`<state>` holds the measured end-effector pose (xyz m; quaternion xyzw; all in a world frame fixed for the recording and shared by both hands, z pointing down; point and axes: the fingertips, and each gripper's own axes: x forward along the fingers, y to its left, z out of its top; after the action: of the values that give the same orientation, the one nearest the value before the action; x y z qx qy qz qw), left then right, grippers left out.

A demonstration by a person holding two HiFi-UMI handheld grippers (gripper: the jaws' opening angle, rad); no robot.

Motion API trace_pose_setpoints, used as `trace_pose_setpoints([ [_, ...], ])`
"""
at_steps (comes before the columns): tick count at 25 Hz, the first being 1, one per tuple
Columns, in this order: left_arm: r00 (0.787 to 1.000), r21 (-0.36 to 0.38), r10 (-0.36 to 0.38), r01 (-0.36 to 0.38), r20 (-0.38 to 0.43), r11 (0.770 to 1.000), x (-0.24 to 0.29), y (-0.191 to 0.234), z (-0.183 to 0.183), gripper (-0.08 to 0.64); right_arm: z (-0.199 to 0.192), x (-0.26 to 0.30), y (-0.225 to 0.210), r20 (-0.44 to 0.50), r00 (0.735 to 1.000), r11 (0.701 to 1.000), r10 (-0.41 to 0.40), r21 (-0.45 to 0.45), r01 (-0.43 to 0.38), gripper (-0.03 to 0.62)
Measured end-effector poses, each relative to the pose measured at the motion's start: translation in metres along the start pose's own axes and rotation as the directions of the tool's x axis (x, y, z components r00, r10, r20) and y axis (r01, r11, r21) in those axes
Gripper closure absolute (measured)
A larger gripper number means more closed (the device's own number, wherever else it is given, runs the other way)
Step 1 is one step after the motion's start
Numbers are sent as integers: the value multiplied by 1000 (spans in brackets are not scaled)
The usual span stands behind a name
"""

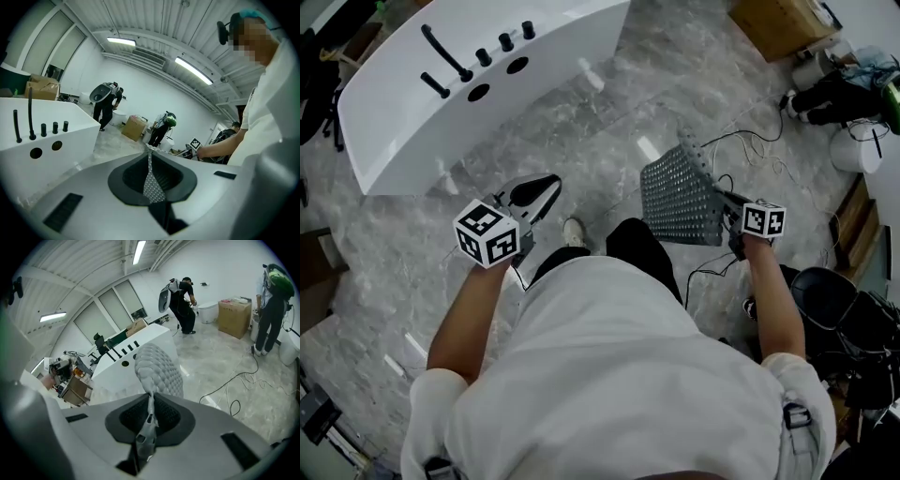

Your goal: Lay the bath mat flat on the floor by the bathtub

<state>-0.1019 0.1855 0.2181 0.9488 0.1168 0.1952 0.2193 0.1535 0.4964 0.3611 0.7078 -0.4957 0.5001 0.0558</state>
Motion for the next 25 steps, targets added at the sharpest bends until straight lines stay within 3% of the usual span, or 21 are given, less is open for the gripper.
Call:
trace_pose_setpoints([
  [6,997,-61,62,-59,43,996,27,52,34,526,123,59,-39,34,999,1000,-11,-21,12,552],
  [11,988,-111,152,-149,24,983,61,103,61,526,226,132,-82,28,999,999,21,-43,-19,552],
  [19,973,-186,231,-223,24,957,142,157,121,526,365,227,-158,-7,1000,992,16,-124,-17,552],
  [25,966,-213,258,-253,-3,944,183,185,131,526,449,311,-205,3,999,977,-38,-208,37,552],
])
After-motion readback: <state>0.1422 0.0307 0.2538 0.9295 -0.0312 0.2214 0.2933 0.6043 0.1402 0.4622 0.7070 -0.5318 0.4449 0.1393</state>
